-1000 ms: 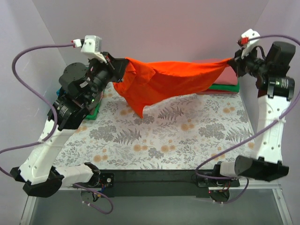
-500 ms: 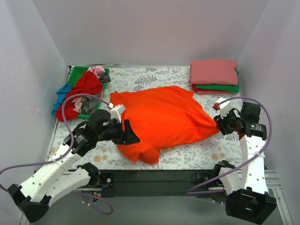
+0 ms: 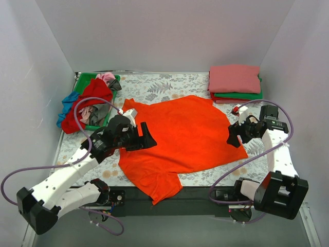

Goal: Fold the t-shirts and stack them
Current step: Flatten the tshirt out

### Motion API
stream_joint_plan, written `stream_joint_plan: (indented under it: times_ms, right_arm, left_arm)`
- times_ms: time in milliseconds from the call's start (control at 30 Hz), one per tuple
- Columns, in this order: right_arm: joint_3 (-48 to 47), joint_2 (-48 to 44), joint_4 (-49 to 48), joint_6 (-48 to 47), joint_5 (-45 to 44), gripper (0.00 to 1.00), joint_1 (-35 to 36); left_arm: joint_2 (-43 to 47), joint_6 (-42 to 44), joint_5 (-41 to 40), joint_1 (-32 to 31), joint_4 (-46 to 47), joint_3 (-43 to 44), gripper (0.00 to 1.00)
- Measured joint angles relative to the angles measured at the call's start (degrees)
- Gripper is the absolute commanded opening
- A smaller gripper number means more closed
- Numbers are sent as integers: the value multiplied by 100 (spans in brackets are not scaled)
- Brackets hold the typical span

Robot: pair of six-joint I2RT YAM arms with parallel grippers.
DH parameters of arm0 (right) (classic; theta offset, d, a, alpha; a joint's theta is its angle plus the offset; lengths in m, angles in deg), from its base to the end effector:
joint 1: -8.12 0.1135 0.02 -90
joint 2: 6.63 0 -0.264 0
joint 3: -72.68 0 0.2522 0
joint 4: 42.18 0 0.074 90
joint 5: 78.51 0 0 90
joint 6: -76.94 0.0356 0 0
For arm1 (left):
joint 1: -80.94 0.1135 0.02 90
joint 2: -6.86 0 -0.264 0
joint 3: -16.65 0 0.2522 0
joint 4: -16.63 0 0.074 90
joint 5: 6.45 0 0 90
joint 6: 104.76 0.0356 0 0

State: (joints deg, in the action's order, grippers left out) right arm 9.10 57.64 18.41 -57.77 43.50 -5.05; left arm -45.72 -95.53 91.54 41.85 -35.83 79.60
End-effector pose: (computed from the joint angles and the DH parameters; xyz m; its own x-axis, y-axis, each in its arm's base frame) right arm 0.2065 -0.0289 0.2569 -0.5683 -0.4797 -0.6685 -0.6397 0.7686 -0.0077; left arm 0.1434 -0.1228 0.2953 -0.7788 -0.6267 -0.0271 -0.4005 0.5300 -0.7474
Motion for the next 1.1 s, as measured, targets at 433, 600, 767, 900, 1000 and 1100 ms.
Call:
stream_joint_plan:
  times_ms: [433,600,767,900,1000,1100]
  right_arm:
    - [-107,1139,-658,446,431,79,0]
    - [-107,1611,-977,590,321,68,37]
    - [-223,2260,-1119,710,131,52,214]
    - [-435,2721,-1226,813,-81,39,407]
    - [-483,2922,-1296,833,-345,34,535]
    - [-468,2966,-1270,765,-667,32,599]
  left_arm:
    - [-1419,472,-396,186,940,-219,72]
    - [-1690,341,-31,186,1305,-894,68]
    - [-2122,245,186,186,1541,-1123,64]
    - [-2245,225,219,186,1716,-1156,62]
    - [-2243,181,243,186,1836,-1298,60]
    - [-2212,92,317,186,1825,-1523,59]
